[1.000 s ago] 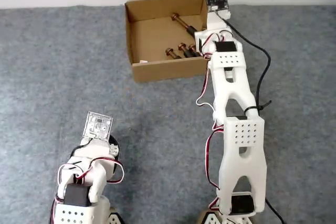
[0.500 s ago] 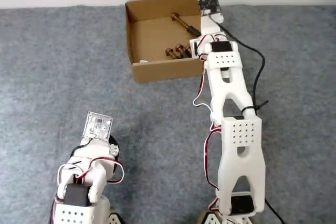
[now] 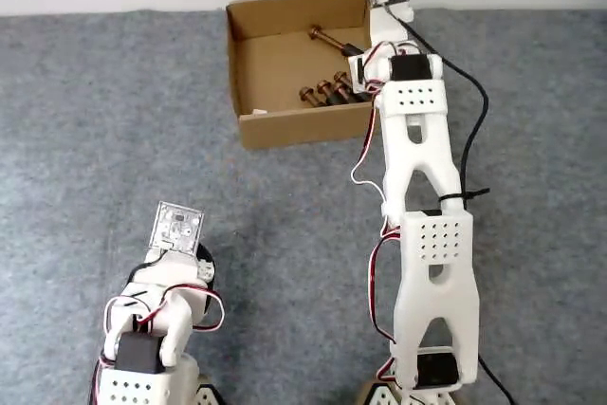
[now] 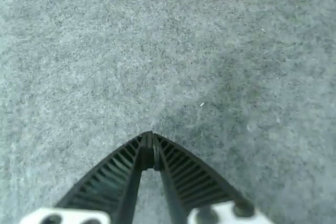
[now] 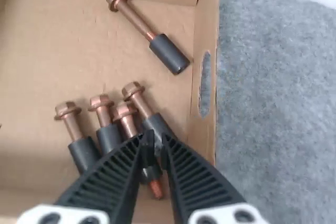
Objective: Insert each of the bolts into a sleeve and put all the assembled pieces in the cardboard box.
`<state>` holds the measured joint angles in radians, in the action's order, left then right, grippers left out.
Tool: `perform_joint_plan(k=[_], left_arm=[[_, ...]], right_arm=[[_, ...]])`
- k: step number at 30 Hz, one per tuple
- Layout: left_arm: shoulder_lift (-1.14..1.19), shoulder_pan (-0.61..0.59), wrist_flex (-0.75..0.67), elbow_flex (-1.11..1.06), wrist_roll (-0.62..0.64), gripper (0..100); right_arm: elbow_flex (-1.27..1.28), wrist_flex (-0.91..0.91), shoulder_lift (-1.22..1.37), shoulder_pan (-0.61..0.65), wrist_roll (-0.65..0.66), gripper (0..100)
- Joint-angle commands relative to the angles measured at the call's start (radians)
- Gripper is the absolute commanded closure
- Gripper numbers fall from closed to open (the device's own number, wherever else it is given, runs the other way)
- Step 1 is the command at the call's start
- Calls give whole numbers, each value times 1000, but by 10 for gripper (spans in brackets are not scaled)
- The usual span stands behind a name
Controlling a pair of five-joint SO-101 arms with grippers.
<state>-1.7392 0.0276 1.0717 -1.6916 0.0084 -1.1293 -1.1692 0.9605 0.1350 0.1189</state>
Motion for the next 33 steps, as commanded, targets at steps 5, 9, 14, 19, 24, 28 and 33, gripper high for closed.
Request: perform_joint_plan(k=[5, 9, 14, 19, 24, 28, 33], left_arm=[[-9, -6, -29, 4, -6, 995], [-8, -5, -28, 4, -6, 995], [-8, -5, -28, 4, -6, 995], [-6, -5, -28, 4, -6, 995], [-6, -5, -28, 4, -6, 995], [-6, -5, -28, 4, -6, 995], [-6, -5, -28, 4, -5, 995]], right_arm=[[-241, -298, -24, 5, 3, 991], [-368, -470, -22, 5, 3, 991], [-512, -627, -21, 4, 3, 991], [-555, -627, -44, -1, 3, 991], [-512, -633, -131, -2, -101, 991], [-279, -633, -308, 1, -132, 991], [101, -628, -587, -2, -206, 991]])
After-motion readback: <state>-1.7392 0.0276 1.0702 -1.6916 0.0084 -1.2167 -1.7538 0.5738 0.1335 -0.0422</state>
